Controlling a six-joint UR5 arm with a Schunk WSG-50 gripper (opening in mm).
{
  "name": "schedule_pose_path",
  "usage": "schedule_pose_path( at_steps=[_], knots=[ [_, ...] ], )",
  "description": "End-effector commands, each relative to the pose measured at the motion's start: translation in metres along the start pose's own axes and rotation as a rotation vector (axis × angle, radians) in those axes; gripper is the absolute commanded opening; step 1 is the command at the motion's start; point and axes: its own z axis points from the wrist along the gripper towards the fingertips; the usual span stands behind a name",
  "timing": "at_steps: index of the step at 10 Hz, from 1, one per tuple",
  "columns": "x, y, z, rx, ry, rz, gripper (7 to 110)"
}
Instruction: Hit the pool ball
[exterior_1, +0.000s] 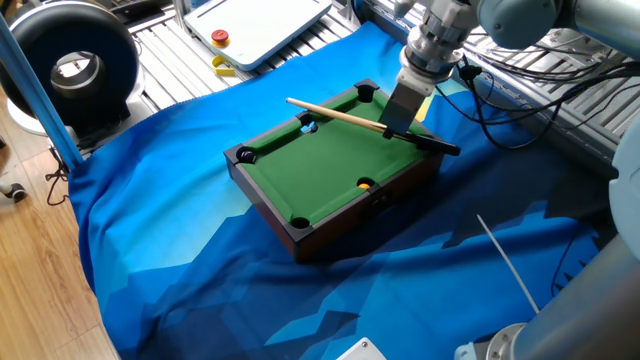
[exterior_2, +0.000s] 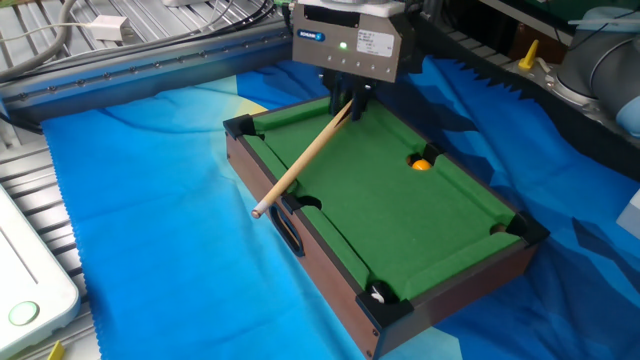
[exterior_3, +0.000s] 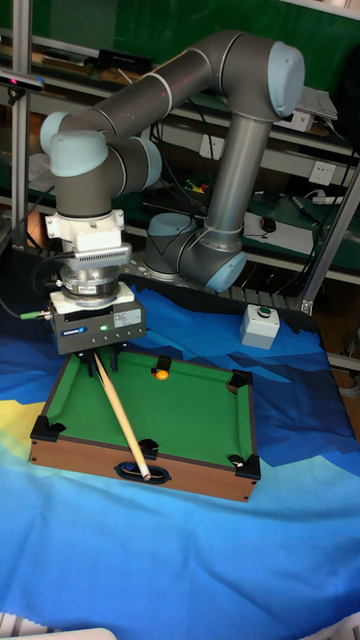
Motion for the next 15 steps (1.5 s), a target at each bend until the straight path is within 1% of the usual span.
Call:
schedule_pose_path(
  at_steps=[1, 3, 4, 7, 8, 9, 10, 11, 13, 14, 15],
  knots=[
    [-0.002, 0.0, -0.001, -0.013, -0.009, -0.026, 44],
    [0.001, -0.008, -0.006, 0.009, 0.004, -0.068, 44],
    [0.004, -0.015, -0.013, 0.032, 0.026, -0.101, 66],
    [0.005, -0.02, -0.037, 0.061, 0.072, -0.09, 66],
    [0.004, -0.019, -0.049, 0.06, 0.088, -0.07, 66],
    [-0.001, -0.018, -0.059, 0.061, 0.092, -0.01, 66],
    [-0.009, -0.008, -0.067, 0.036, 0.087, 0.1, 66],
    [-0.016, -0.003, -0.075, 0.033, 0.095, 0.185, 66],
    [-0.027, -0.001, -0.095, 0.078, 0.125, 0.348, 66],
    [-0.034, 0.006, -0.101, 0.081, 0.125, 0.442, 66],
    [-0.041, 0.011, -0.103, 0.084, 0.122, 0.509, 44]
  ],
)
